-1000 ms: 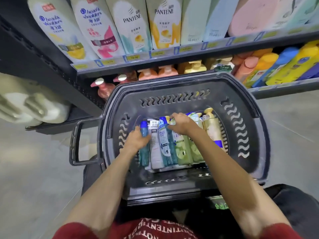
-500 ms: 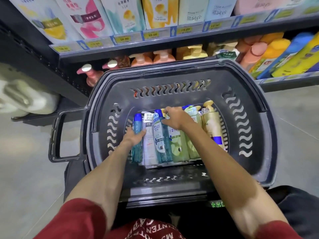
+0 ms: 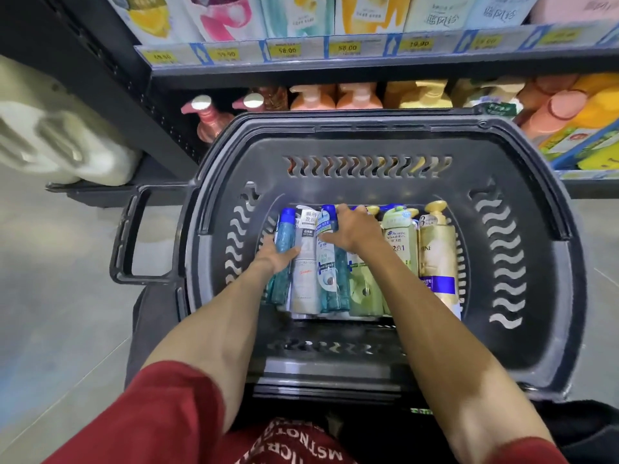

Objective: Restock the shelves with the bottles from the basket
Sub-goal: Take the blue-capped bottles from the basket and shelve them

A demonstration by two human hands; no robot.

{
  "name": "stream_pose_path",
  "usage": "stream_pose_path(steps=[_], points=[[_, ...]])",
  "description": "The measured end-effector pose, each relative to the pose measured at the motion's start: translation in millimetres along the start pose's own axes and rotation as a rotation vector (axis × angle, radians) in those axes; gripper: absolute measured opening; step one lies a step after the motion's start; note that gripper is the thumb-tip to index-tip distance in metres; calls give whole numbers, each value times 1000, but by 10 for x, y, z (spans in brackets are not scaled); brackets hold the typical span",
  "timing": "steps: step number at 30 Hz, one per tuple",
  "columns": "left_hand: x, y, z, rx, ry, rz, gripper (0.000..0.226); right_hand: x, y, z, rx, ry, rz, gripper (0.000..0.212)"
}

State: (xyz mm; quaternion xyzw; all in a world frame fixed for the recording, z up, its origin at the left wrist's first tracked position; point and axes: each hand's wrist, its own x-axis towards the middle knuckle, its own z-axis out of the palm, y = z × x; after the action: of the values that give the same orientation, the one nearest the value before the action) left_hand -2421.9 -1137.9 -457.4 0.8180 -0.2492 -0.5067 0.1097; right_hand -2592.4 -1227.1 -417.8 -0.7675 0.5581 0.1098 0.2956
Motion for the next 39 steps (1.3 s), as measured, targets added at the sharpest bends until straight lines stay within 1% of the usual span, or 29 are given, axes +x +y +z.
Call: stream_pose_path(steps=[3,6,8,12,15,17,19,21,23,26,28,32,36,39], points=[[-20,0,1,-21,4,26,73,42,-22,34,-2,10,15,76],[-55,7,0,-19,4,45,67,48,-28,65,-5,26,30,84],[-63,9,-5,-7,1,50,65,47,-41,86,9,45,44,85],[-60,12,-19,24,-10,5,71,39,-60,92,98,45,52,78],[-67,27,-42,31,-21,-37,77,22,-39,90,133,29,13,70],[-81,40,-58,41,-33,-53,79,5,-30,97,174,39,-11,69],[-88,50,-69,61,-42,-64,82,-11,-26,93,249,67,-17,71],[-99,63,-75,82,-50,-69,84,-18,2,85,373,102,-20,72],[-114,68,-81,89,-74,-73,81,-28,46,61,507,118,-14,71],[-159,69,-109,48,-114,-78,81,-61,104,23,650,124,-4,70],[-217,95,-122,-6,-118,-59,75,-115,125,6,709,134,16,69],[-468,201,-184,-89,-122,56,53,-337,158,-142,789,177,62,66],[-973,393,-429,-154,-164,165,42,-687,168,-611,795,174,70,65],[-1478,572,-713,-176,-217,244,36,-1049,83,-1129,790,170,110,71]])
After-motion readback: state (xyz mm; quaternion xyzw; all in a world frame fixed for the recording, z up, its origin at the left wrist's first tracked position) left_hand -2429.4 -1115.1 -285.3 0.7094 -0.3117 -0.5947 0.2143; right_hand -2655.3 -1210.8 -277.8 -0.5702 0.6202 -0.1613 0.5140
